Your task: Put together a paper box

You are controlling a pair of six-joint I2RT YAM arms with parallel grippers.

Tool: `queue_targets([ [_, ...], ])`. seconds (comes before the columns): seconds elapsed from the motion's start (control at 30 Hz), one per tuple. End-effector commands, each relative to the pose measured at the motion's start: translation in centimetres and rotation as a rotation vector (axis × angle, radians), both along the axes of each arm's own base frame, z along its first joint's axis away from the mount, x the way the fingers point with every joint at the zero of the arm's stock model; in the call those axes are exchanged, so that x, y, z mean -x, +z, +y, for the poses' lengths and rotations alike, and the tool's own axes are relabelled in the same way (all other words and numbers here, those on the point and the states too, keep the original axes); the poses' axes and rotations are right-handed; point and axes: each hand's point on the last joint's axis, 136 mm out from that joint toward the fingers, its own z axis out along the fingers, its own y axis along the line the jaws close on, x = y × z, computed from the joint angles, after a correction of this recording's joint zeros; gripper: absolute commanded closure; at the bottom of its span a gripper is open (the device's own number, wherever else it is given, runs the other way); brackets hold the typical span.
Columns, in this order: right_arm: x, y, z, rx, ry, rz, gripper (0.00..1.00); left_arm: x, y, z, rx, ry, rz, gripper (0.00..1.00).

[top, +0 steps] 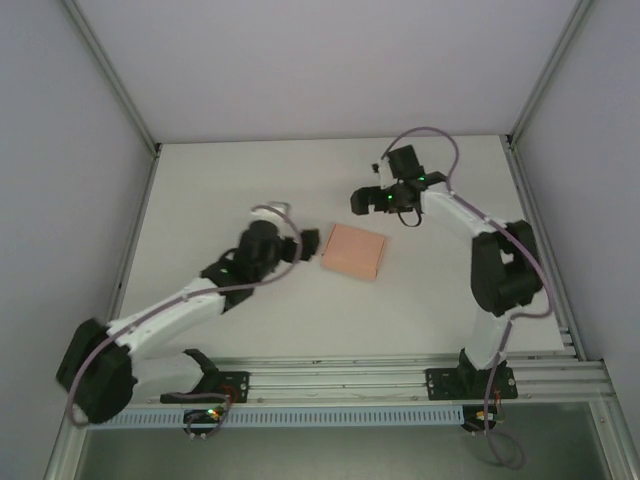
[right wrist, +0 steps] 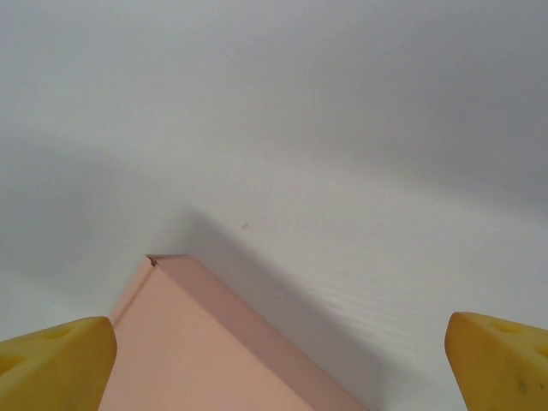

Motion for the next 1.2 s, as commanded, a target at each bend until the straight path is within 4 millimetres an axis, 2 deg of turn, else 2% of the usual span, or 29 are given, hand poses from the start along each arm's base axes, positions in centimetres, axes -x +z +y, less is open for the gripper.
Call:
queue_targets([
  [0.0,0.2,4.3,-3.5,-0.003,-0.071,-0.179,0.0,-0.9,-0.3,8.7,-0.131,0.2,0.047,0.0],
  [0.1,2.4,5.3,-6.5,0.02,-0.113,-0.312,0.0,-2.1,-0.6,17.2,-0.199,0.433,0.031,0.0],
  [0.2,4.8,5.3,-10.1,0.121,-0.207,-0.502,0.0,-2.7,-2.5,23.9,-0.269,0.603,-0.034,0.0],
  [0.27,5.9,5.3,-11.7,0.158,-0.25,-0.623,0.0,-3.1,-4.1,27.0,-0.229,0.685,-0.059,0.0],
  [0.33,7.1,4.2,-13.0,0.179,-0.277,-0.688,0.01,-3.8,-6.0,28.7,-0.172,0.697,-0.053,0.0],
  [0.37,7.4,3.5,-13.5,0.188,-0.286,-0.697,0.0,-4.3,-6.9,28.9,-0.154,0.687,-0.04,0.0],
  [0.47,7.6,1.5,-14.4,0.197,-0.303,-0.716,0.0,-5.6,-9.1,27.2,-0.232,0.59,-0.027,0.0],
  [0.53,7.3,0.6,-14.9,0.215,-0.312,-0.733,0.0,-6.4,-9.2,26.1,-0.269,0.546,-0.035,0.0],
  [0.57,7.1,0.3,-15.8,0.225,-0.362,-0.748,0.0,-6.9,-8.9,25.5,-0.294,0.516,-0.067,0.0],
  [0.67,6.1,-2.5,-17.3,0.162,-0.401,-0.692,0.0,-7.3,-8.2,24.7,-0.304,0.489,-0.147,0.0],
  [0.73,5.1,-3.8,-17.0,0.112,-0.361,-0.66,0.0,-7.1,-9.2,24.7,-0.239,0.488,-0.201,0.0],
  [0.77,5.0,-4.3,-16.8,0.123,-0.338,-0.589,0.0,-7.5,-9.8,24.2,-0.254,0.455,-0.242,0.0],
  [0.8,4.6,-3.9,-16.5,0.141,-0.334,-0.601,0.0,-8.3,-10.0,23.5,-0.281,0.424,-0.272,0.0],
  [0.83,4.4,-3.9,-16.1,0.143,-0.321,-0.634,0.0,-8.3,-10.7,23.1,-0.281,0.398,-0.185,0.0],
  [0.87,4.6,-4.2,-16.3,0.149,-0.325,-0.604,0.0,-8.5,-11.0,23.4,-0.285,0.414,-0.122,0.0],
  [0.93,4.5,-3.9,-16.3,0.149,-0.329,-0.621,0.0,-8.9,-10.6,23.1,-0.319,0.413,-0.194,0.0],
  [1.17,4.6,-4.0,-16.1,0.15,-0.313,-0.614,0.0,-8.7,-10.5,24.0,-0.338,0.485,-0.18,0.0],
])
